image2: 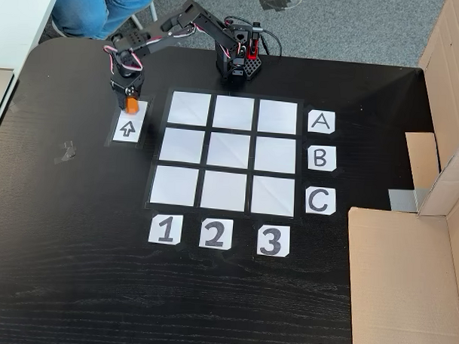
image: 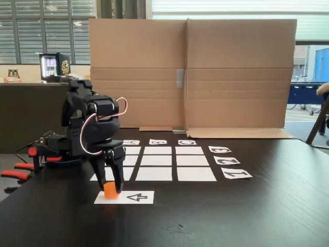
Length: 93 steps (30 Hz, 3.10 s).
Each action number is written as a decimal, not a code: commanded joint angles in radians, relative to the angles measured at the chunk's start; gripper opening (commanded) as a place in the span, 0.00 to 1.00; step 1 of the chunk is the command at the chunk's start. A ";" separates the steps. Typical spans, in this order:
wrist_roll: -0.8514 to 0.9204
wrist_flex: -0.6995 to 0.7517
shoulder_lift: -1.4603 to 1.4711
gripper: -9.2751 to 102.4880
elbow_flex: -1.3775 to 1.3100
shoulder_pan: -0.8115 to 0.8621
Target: Pick up the round, orange token and place it in the grid on square B2.
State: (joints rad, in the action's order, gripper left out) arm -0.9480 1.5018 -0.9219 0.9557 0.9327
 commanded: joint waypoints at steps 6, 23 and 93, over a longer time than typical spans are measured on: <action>-0.009 0.025 -0.377 0.08 0.054 0.018; -0.176 0.064 -0.988 0.08 0.336 -0.414; -0.676 -0.310 -0.462 0.07 0.749 -1.011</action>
State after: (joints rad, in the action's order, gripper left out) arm -1.6137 1.2026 -1.3821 1.7211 -0.0752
